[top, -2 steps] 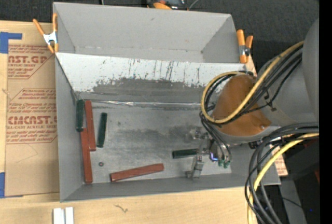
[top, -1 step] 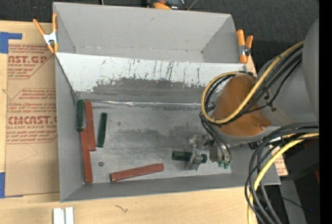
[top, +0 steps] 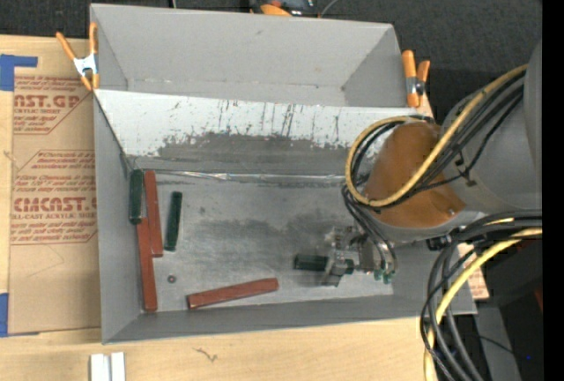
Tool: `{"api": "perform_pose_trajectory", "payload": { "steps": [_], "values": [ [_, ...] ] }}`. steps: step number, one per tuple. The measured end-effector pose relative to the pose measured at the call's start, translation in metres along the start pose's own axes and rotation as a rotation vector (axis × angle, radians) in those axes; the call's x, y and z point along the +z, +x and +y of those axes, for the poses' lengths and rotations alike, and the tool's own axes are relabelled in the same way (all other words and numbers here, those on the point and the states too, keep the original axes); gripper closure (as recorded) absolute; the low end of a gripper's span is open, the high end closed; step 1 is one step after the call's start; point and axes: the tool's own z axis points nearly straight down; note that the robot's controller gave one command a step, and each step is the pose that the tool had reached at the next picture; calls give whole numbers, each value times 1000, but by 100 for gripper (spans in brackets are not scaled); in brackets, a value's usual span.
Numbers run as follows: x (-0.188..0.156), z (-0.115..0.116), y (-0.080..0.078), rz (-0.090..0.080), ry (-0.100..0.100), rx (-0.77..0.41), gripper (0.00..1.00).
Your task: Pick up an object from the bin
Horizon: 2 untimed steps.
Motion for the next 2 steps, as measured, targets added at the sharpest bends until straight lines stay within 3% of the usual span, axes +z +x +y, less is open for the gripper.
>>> {"api": "perform_pose_trajectory", "payload": {
  "steps": [1,2],
  "values": [
    [-87,1,-2,-7,-1,-1,100],
    [-113,2,-3,-3,-1,-2,100]
  ]
}}
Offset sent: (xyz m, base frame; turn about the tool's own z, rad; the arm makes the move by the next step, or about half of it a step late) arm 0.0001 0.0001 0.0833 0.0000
